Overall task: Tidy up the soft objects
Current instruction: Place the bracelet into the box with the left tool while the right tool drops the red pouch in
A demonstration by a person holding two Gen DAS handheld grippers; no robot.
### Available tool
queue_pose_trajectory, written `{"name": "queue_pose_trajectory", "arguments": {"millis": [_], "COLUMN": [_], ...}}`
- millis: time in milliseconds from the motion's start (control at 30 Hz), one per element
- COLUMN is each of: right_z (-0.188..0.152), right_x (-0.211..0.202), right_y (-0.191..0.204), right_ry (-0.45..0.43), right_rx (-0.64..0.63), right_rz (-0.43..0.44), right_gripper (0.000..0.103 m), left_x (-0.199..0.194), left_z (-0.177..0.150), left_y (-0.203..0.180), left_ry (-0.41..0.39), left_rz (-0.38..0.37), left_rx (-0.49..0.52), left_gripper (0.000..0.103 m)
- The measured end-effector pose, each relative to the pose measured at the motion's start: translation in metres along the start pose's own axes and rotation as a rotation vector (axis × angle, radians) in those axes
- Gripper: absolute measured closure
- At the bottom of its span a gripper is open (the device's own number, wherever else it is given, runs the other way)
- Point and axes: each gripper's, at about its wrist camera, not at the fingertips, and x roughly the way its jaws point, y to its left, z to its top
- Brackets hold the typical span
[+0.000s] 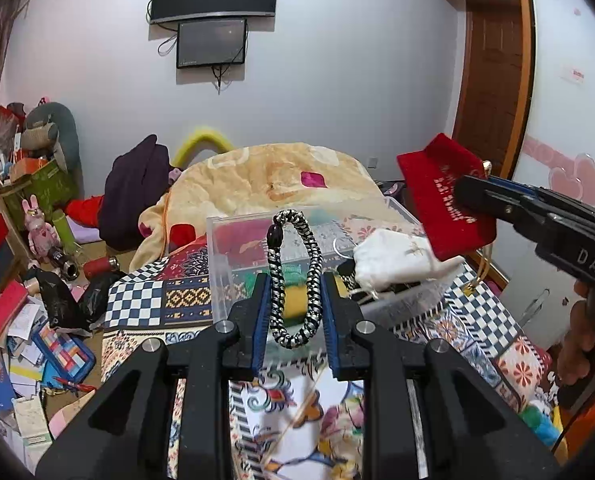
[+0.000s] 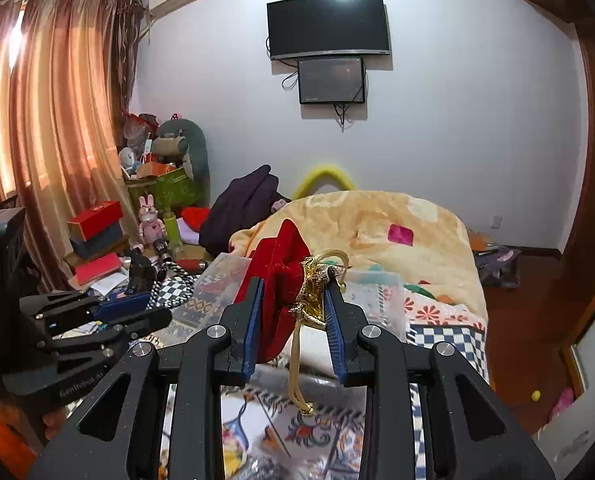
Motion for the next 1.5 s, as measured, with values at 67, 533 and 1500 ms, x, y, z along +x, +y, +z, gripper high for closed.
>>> {"name": "queue_pose_trajectory", "arguments": {"millis": [67,533,1500], "right_z": [0.002,-0.004,-0.006], "right_x": [0.009,0.075,0.062], "right_y": [0.0,-0.007,-0.009], "right_ry": [0.015,0.184,0.201], "right_rx": [-0.002,-0.01,-0.052], "right_rz": [-0.002,-0.034,-0.074], "right_gripper": [0.076,0.076,0.037], "left_x": [0.01,0.082,0.051], "left_z": [0.005,0.01,0.011], "left_y": [0.003,0.015,0.012], "left_ry": [0.006,0.128,0.098], "left_rz": [0.014,0.008,0.012], "left_rx": [-0.006,-0.066,-0.049], "left_gripper": [0.08,0.08,0.042]}}
